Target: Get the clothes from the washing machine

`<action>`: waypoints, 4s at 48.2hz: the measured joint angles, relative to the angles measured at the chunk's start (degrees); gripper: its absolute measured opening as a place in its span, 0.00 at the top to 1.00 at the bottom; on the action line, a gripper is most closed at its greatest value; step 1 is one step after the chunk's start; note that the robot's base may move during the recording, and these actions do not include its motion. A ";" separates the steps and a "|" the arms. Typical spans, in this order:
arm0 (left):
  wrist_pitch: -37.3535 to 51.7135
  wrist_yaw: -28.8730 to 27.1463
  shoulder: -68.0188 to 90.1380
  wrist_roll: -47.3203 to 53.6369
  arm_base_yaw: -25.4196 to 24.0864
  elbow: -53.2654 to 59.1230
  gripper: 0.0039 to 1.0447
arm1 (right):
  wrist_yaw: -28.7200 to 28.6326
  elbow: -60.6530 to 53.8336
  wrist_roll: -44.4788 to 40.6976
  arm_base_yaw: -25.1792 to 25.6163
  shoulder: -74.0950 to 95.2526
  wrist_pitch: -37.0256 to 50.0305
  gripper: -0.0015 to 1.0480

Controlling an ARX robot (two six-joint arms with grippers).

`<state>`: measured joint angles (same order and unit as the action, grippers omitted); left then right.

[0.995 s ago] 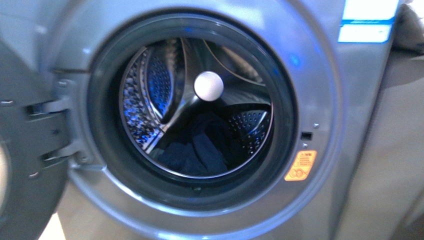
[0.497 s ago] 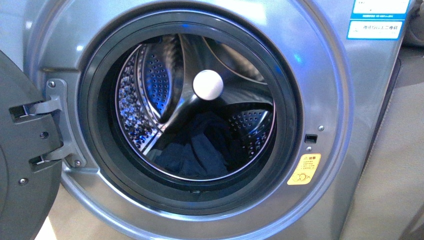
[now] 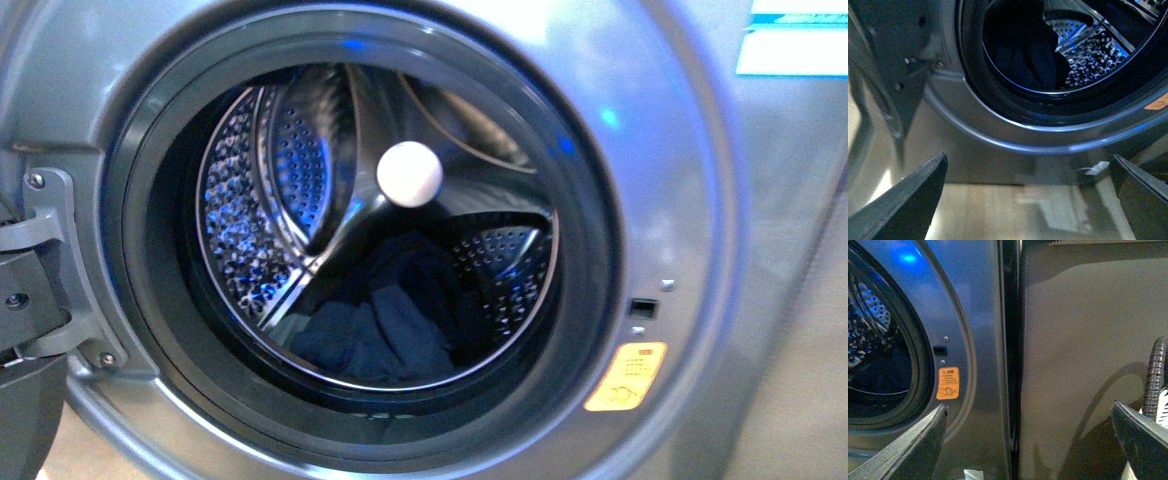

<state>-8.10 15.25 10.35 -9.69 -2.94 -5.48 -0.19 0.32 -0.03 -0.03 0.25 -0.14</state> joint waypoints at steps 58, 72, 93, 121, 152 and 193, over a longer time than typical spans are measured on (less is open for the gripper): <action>44.00 -9.42 73.00 3.96 17.18 -29.94 0.06 | 0.26 0.00 0.02 0.00 0.00 0.00 0.07; 42.91 -11.04 84.56 5.68 18.12 -40.74 0.06 | 0.26 0.00 0.02 0.00 0.00 0.00 0.07; 35.65 -8.44 99.12 6.69 19.34 -55.04 0.06 | 0.26 0.00 0.02 0.00 0.00 0.00 0.07; 20.81 -10.73 118.66 11.02 20.09 -83.45 0.06 | 0.26 0.00 0.02 0.00 0.00 0.00 0.07; 8.90 -18.29 132.74 12.70 18.88 -101.96 0.06 | 0.26 0.00 0.02 0.00 0.00 0.00 0.07; 4.63 -20.94 138.29 14.27 18.86 -107.67 0.10 | 0.26 0.00 0.02 0.00 0.00 0.00 0.07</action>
<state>-3.46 -5.69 148.64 4.58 15.92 -113.14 0.08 0.32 -0.01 -0.03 0.25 -0.14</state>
